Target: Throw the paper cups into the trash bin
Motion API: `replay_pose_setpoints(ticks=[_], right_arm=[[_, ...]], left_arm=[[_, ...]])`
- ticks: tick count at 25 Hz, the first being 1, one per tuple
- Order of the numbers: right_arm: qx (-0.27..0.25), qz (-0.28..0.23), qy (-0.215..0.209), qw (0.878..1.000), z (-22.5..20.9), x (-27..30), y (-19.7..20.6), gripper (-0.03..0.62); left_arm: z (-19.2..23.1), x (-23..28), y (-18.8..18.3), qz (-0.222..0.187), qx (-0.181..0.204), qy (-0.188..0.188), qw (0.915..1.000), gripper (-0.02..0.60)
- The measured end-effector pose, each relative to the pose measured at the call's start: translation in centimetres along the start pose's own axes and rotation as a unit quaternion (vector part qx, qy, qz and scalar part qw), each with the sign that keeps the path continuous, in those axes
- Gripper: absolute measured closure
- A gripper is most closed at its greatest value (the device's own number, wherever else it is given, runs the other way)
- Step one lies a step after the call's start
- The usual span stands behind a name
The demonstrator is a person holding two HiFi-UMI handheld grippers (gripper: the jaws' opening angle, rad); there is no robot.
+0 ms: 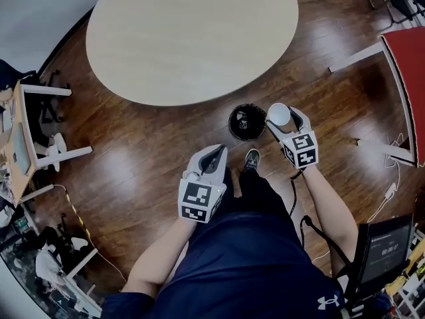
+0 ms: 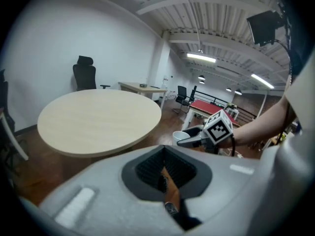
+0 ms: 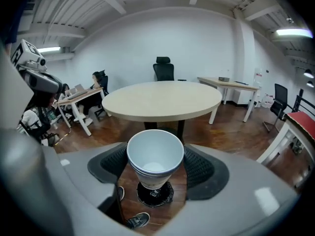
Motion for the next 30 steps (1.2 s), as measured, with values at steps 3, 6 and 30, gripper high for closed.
replay_pose_setpoints(ticks=[3,6,30], right_arm=[[-0.012,0.006,-0.025,1.000,1.0,1.3,2.3,0.235],[-0.024,0.021,-0.051,0.998,2.3,2.9,4.5,0.235],[-0.055,0.113,-0.105,0.987,4.7,20.3,22.3,0.235]], left_arm=[[-0.9,-0.2,1.7,0.008,-0.010,-0.026,0.9996,0.577],[-0.9,-0.7,4.0,0.010,-0.020,-0.054,0.9983,0.578],[6.8,5.7,16.8,-0.011,-0.053,-0.056,0.9970,0.577]])
Point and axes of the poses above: the fingertips, and each gripper's own axes: x forward along the fingers, z to its left, y out of its underside, the point moved 1 cm from there along -x, backward along the fingers, and after that the axes turned 6 degrees about y, right-handed, at the moved point
